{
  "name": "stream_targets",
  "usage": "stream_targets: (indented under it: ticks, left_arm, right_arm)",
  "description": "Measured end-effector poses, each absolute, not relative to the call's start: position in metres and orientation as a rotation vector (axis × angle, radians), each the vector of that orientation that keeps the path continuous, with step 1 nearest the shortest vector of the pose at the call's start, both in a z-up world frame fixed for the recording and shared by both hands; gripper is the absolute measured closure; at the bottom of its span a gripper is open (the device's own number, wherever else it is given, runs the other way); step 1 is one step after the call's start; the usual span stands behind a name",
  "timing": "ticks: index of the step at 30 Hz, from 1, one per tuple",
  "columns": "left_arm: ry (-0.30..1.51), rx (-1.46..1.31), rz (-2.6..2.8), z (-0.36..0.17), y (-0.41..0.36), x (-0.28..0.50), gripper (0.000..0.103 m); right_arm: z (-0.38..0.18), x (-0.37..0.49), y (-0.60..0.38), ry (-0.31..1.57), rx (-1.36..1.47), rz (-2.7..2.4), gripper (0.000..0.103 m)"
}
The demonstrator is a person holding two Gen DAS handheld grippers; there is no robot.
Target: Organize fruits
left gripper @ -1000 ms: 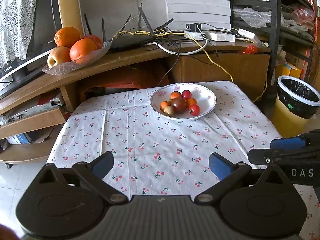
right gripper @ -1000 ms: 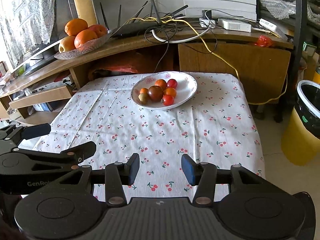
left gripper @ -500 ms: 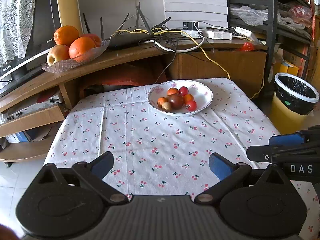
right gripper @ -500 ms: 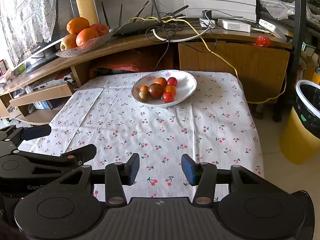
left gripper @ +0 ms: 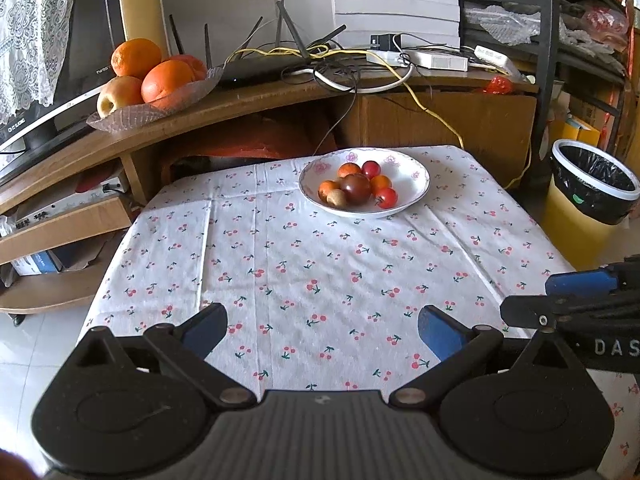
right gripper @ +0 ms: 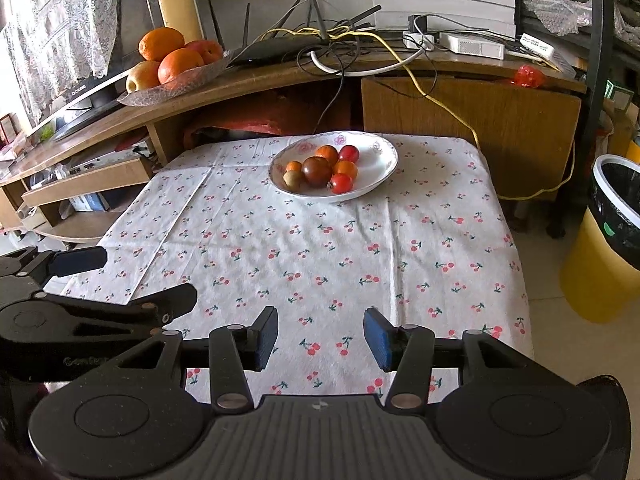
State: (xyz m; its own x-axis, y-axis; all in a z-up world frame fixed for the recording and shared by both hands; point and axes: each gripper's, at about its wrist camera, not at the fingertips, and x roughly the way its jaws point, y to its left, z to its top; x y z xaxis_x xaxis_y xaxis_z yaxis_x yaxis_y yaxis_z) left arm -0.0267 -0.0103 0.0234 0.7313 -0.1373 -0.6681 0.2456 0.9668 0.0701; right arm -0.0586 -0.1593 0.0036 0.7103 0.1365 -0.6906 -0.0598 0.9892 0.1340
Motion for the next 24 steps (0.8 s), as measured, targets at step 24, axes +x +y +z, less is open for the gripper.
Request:
stream_targets:
  ticks: [24]
  left_arm:
    - [0.777, 0.164, -0.172, 0.012, -0.01, -0.028, 0.0]
  right_arm:
    - [-0.008, -0.061, -0.151, 0.823, 0.1, 0.117, 0.058]
